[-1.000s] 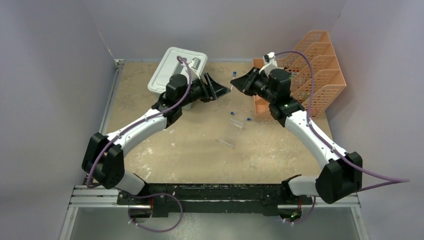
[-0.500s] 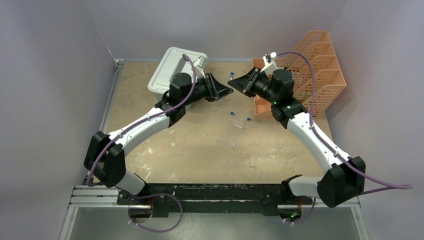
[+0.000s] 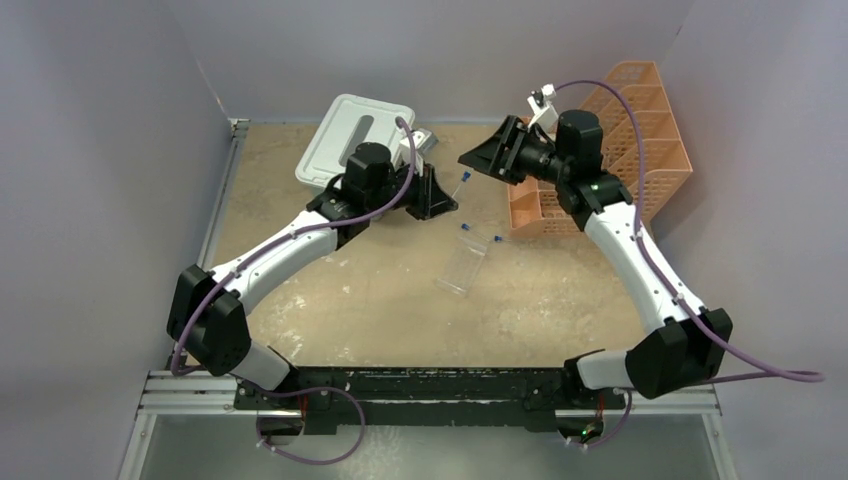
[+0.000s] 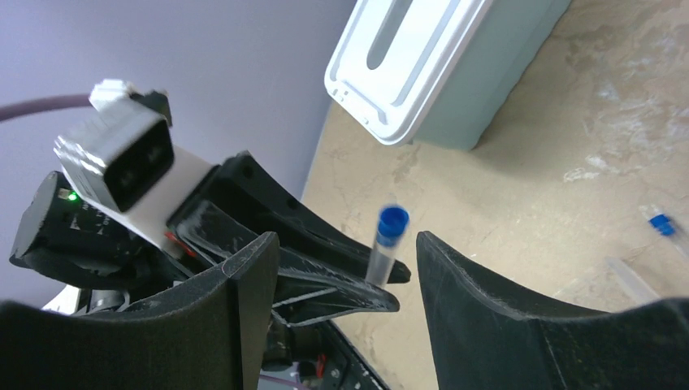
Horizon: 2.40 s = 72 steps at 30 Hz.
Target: Organize the chemistry lab equipment
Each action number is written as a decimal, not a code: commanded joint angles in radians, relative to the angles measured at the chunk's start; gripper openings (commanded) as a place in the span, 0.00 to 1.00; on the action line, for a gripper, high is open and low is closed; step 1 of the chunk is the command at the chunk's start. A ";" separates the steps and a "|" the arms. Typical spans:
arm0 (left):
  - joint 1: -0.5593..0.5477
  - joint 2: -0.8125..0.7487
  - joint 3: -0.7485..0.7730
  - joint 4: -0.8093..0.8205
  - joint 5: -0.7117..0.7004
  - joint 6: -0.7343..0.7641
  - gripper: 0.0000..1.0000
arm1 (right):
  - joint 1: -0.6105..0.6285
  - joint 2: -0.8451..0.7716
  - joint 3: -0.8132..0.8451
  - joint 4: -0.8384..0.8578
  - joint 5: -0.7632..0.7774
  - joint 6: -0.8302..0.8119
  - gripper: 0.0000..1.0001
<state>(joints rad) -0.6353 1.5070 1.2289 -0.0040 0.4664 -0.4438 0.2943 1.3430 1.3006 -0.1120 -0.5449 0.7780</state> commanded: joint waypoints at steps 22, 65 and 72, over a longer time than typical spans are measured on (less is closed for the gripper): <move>0.007 -0.046 0.043 -0.080 0.145 0.214 0.00 | -0.043 0.099 0.065 -0.174 -0.295 -0.088 0.27; 0.089 -0.349 -0.229 -0.227 -0.824 -0.230 0.64 | 0.439 0.142 -0.420 0.368 0.995 -0.595 0.15; 0.089 -0.343 -0.220 -0.234 -0.830 -0.230 0.64 | 0.440 0.139 -0.435 0.360 0.940 -0.558 0.15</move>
<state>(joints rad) -0.5499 1.1759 0.9833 -0.2573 -0.3416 -0.6697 0.7330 1.4872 0.8772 0.1936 0.4252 0.1829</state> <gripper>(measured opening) 0.644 0.186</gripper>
